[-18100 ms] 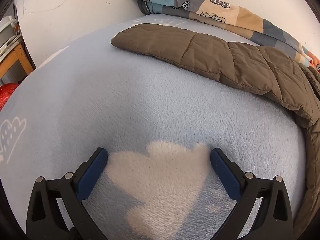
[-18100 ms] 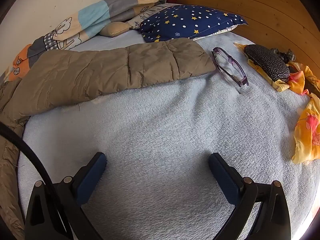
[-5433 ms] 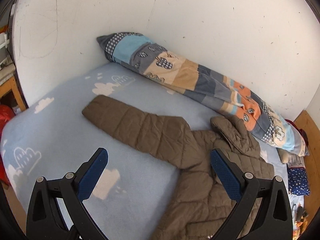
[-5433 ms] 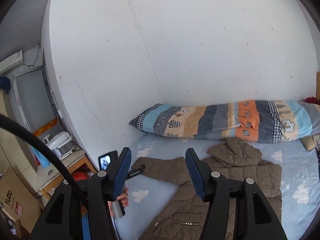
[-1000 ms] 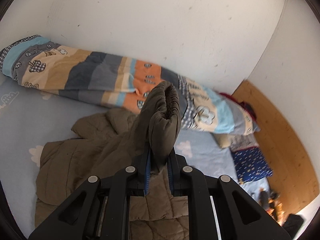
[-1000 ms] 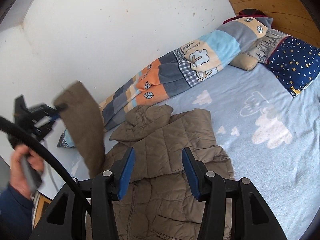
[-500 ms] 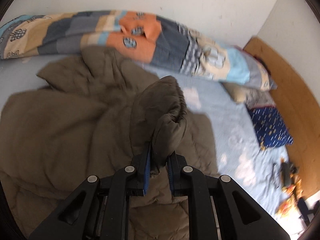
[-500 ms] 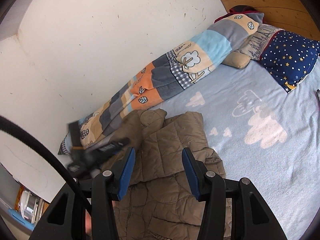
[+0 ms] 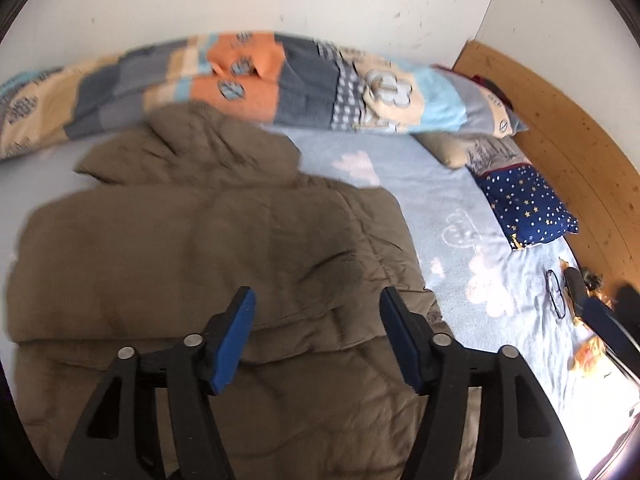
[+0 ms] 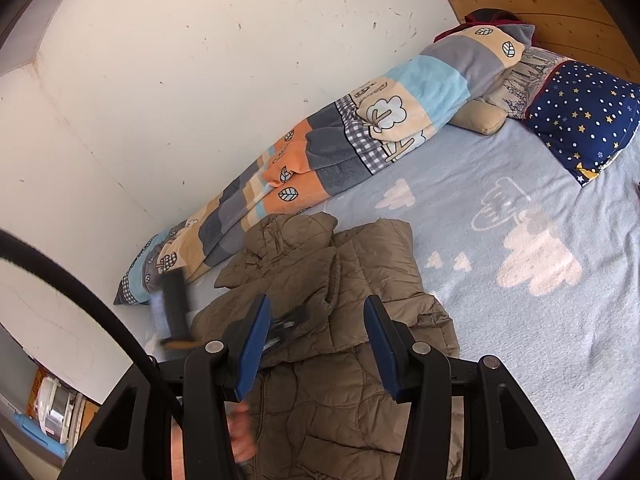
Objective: Fold large clothes
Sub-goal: 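Open the left tool to release the folded sleeve, then move the left tool to the jacket's side edge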
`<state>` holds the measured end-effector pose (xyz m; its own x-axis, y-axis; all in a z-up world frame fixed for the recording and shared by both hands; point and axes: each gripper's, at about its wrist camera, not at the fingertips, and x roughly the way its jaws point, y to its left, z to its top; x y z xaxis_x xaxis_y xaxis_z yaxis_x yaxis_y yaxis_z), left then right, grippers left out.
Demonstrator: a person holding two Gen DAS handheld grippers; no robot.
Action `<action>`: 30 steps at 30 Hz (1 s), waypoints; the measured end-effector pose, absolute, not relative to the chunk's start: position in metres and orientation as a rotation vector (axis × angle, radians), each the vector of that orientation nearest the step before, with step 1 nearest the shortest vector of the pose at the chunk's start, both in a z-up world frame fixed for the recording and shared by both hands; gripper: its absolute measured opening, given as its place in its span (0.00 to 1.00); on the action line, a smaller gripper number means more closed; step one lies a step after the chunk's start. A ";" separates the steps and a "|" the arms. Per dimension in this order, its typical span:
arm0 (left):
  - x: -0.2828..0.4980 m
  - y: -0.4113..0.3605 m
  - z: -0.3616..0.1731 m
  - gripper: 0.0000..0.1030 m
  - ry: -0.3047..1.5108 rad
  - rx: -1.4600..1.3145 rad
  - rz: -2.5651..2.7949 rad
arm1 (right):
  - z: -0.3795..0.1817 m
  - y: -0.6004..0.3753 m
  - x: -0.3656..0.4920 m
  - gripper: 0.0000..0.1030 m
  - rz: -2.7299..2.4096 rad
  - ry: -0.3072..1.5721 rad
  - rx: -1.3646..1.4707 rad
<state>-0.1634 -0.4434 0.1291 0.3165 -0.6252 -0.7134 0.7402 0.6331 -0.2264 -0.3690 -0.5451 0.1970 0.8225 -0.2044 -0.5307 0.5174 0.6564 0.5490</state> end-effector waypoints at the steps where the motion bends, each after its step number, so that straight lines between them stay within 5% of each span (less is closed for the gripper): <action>1: -0.159 -0.426 0.138 0.64 0.837 0.149 -0.891 | 0.196 -0.545 -0.367 0.52 -0.425 0.455 0.748; 4: -0.139 -0.382 0.153 0.66 0.788 0.162 -0.816 | 0.189 -0.549 -0.357 0.52 -0.422 0.465 0.740; 7: -0.110 -0.335 0.158 0.67 0.762 0.196 -0.710 | 0.184 -0.550 -0.336 0.37 -0.404 0.491 0.697; 16: -0.048 -0.242 0.113 0.67 0.722 0.523 -0.478 | 0.153 -0.533 -0.294 0.37 -0.392 0.607 0.707; 30: -0.037 -0.268 0.061 0.67 0.708 0.728 -0.517 | 0.155 -0.511 -0.280 0.37 -0.369 0.641 0.656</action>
